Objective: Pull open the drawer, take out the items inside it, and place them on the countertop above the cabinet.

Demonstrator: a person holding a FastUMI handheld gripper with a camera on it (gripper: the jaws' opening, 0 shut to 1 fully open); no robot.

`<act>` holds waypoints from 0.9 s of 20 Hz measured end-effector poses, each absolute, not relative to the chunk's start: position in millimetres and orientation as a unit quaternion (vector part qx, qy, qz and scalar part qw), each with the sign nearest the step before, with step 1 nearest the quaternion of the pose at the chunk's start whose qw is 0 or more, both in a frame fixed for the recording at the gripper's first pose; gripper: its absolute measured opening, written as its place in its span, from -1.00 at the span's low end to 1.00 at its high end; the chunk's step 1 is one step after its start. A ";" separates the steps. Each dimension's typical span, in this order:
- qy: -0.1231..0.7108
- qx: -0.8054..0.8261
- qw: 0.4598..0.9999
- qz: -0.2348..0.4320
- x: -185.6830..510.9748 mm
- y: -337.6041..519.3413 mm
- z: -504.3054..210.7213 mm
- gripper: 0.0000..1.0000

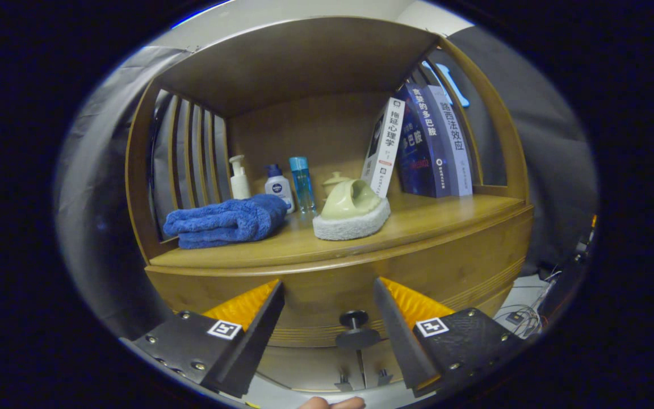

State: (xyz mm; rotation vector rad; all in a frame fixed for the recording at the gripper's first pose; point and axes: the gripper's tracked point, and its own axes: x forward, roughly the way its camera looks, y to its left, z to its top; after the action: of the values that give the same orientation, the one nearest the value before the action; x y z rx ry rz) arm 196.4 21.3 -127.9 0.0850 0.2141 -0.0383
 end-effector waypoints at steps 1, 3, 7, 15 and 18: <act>0.115 0.031 0.993 -0.011 190.5 25.3 -125.8 0.95; 0.119 0.002 0.993 0.010 172.3 35.1 -115.6 0.99; 0.099 -0.025 0.995 -0.003 123.8 9.2 -64.6 0.99; 0.047 -0.074 0.993 -0.084 58.4 -110.4 18.7 0.98; 0.046 -0.076 0.992 -0.086 49.6 -146.3 20.5 0.99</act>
State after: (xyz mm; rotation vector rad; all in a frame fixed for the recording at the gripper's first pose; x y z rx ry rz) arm 49.6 -146.3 20.5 -0.1527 0.0930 -0.1715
